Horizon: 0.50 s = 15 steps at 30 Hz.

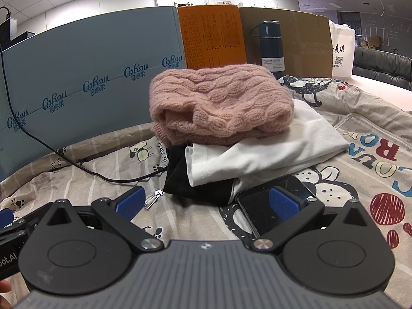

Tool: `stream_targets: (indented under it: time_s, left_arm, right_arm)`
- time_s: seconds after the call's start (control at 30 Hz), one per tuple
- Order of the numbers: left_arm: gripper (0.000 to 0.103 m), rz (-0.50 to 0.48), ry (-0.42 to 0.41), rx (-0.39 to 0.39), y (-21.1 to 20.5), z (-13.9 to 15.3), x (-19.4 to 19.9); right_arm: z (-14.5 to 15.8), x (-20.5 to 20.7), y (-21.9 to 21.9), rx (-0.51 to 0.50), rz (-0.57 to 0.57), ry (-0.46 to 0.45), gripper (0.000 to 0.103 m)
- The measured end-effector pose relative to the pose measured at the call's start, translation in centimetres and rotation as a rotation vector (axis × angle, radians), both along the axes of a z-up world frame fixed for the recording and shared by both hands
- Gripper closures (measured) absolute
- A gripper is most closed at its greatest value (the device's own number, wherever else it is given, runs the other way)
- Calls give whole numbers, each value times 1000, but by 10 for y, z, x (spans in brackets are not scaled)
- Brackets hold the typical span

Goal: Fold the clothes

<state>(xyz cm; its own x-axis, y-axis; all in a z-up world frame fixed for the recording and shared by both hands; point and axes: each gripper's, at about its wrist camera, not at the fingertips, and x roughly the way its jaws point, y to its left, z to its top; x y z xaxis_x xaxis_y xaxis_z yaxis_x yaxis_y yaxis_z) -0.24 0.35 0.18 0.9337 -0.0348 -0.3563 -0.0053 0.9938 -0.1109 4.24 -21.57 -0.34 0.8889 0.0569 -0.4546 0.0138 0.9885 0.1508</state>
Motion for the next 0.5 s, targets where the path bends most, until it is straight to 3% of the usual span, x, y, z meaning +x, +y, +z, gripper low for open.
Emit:
stream_targets:
  time_s: [0.5]
  left_arm:
    - [0,14,-16,15,-1,1,-3]
  right_arm:
    - [0,-2,2,0,17,-16,0]
